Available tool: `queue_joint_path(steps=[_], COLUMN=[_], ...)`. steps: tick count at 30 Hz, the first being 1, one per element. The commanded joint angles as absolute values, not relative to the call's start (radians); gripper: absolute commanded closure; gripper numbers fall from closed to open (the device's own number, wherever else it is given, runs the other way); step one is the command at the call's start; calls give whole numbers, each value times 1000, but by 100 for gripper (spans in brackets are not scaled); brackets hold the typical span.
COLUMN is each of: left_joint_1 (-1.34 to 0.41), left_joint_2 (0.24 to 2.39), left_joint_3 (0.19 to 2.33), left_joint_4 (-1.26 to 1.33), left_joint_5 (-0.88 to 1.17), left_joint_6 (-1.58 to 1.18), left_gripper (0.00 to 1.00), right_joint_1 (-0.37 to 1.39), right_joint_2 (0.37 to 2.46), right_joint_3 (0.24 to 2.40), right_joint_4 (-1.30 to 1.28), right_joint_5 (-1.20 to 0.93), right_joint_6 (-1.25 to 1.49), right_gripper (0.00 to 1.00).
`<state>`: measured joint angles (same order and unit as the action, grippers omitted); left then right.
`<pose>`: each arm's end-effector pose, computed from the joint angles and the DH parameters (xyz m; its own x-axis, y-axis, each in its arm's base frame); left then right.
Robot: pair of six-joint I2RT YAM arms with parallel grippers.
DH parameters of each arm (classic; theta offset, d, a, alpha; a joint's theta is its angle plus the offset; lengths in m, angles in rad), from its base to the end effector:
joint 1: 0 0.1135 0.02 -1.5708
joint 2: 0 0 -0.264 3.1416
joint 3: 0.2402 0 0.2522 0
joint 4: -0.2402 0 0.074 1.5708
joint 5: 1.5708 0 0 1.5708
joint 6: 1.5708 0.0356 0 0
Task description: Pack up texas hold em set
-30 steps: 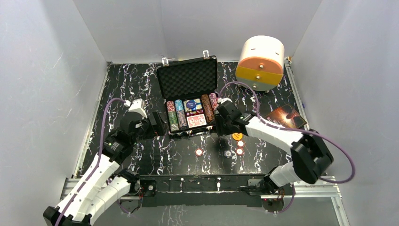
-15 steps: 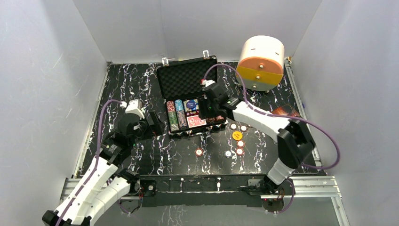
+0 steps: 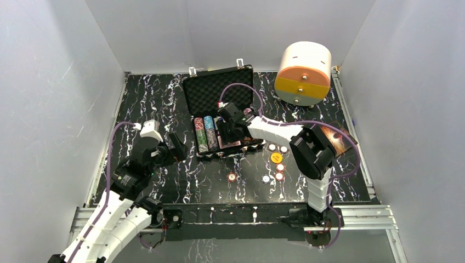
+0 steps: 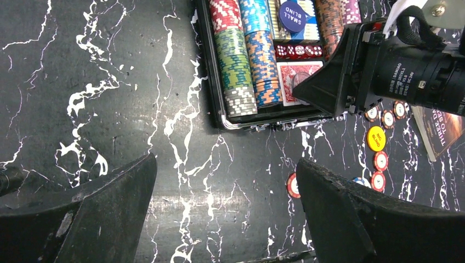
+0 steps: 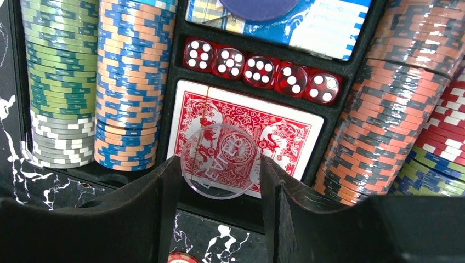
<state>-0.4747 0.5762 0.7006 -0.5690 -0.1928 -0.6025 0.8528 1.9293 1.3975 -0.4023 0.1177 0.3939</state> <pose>0.1211 -0.0545 0.3004 -0.4822 -0.3775 -0.7905 0.0261 0.8958 -0.4437 0.2789 0.3130 0.2003 -0.7579 -0.2883 -0.5853 -0.4452 0.8843 0.1410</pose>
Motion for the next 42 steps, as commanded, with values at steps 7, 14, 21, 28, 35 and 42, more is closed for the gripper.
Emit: queue_joint_path(steps=[7, 14, 21, 28, 35, 42], left_joint_1=[-479, -479, -478, -479, -479, -479], left_joint_2=[593, 594, 600, 588, 603, 582], left_joint_3=[709, 707, 708, 703, 707, 700], left_joint_4=[-585, -585, -584, -574, -565, -565], left_joint_5=[-221, -224, -217, -212, -206, -226], left_joint_6=[-613, -612, -610, -611, -605, -616], left_gripper=[2, 2, 2, 2, 2, 2], right_joint_1=[862, 864, 863, 848, 753, 706], right_joint_2=[1960, 1958, 1804, 1553, 1404, 1316], right_joint_3=[1462, 1476, 1426, 1223, 1001, 831], right_joint_4=[-423, -427, -371, -393, -535, -483], right_joint_5=[221, 230, 164, 373, 525, 512], right_joint_6=[408, 394, 395, 449, 547, 584], right_gripper=[43, 26, 23, 26, 22, 15])
